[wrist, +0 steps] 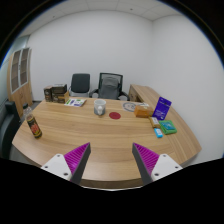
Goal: Pour water
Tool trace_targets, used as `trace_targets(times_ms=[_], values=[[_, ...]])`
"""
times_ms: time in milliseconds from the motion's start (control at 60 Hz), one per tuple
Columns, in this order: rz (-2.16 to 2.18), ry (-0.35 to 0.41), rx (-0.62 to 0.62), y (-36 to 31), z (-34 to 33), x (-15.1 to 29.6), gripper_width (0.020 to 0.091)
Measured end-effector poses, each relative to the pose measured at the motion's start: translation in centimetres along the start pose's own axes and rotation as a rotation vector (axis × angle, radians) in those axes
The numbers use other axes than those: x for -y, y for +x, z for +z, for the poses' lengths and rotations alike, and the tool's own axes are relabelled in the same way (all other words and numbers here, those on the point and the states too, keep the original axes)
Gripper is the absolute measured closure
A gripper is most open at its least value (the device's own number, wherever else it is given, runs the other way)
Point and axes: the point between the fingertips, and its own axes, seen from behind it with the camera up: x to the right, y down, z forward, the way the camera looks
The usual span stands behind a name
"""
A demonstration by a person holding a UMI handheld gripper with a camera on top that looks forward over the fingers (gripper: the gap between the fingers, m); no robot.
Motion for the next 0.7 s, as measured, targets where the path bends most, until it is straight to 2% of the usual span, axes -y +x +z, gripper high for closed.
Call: trace_targets(times_ms=[217, 300, 467, 600, 700], values=[[-0.003, -0.026, -0.015, -2.6, 0.6, -2.0, 0.0244], [-0.024, -0.059, -0.026, -5.1, 0.5, -3.4, 0.0245], [0.001, -0.100, -0.010, -14.2, 0.1, -5.3, 0.0244], [-0.004, -0.076, -0.017, -22.7, 0.0, -5.4, 0.0243], [0.022, -0.069, 0.022, -30.2, 0.2, -5.3, 0.0245]])
